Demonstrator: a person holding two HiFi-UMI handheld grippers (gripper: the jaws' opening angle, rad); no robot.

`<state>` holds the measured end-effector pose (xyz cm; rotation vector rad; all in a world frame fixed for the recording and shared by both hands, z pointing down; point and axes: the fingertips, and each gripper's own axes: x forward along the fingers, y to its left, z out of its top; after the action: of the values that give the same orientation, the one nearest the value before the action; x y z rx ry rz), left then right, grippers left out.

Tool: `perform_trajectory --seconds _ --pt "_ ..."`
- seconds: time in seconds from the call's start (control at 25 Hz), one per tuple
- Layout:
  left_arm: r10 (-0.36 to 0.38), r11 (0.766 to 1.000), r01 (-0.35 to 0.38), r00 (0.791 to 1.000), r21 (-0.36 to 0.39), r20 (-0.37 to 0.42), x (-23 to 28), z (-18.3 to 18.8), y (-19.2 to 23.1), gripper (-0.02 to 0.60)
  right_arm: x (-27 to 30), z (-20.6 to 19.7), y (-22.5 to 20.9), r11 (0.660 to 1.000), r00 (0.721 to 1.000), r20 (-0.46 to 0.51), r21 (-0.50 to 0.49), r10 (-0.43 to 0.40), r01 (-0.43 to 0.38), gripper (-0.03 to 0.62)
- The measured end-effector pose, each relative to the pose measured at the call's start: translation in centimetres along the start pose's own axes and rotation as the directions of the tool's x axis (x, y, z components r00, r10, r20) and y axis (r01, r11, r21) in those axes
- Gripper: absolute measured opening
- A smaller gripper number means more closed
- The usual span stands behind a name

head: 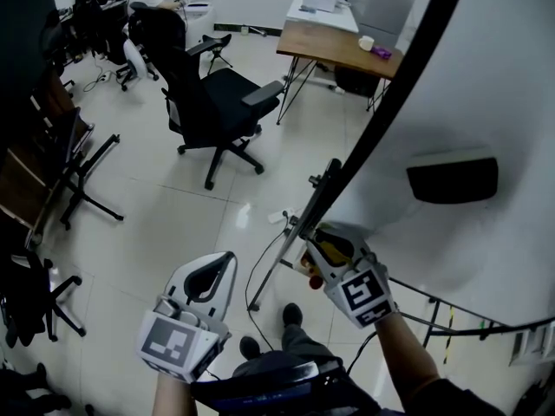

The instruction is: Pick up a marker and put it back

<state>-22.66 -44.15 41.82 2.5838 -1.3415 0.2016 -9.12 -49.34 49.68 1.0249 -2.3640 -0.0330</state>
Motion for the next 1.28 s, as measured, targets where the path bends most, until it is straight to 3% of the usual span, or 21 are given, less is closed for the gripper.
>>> perform_trajectory --seconds 0.36,0.44,0.68,1.0,1.28 --pt "-0.013 1.000 0.013 1.000 -0.003 -0.018 0.5 -0.5 -0.1 -0.002 0.5 -0.4 0.2 0.999 0.999 -0.025 0.026 0.028 -0.027 0.116" --pt "-0.014 1.000 0.013 1.000 -0.003 -0.016 0.5 -0.4 -0.1 -0.002 0.3 -0.3 0.3 0.999 0.999 -0.010 0.031 0.035 -0.035 0.152" --pt "-0.013 1.000 0.013 1.000 0.007 -0.007 0.0 0.1 0.0 -0.002 -0.6 1.1 0.6 0.999 0.999 0.039 0.035 0.016 -0.017 0.152" --pt "-0.012 0.999 0.011 0.999 0.032 0.032 -0.3 2.3 -0.1 -0.002 -3.6 7.0 0.7 0.999 0.984 0.174 0.024 0.027 -0.032 0.152" --pt "-0.009 0.995 0.000 0.995 0.100 0.095 -1.3 6.4 -0.8 -0.002 -7.1 14.4 2.1 0.995 0.939 0.332 0.030 0.085 -0.100 0.152"
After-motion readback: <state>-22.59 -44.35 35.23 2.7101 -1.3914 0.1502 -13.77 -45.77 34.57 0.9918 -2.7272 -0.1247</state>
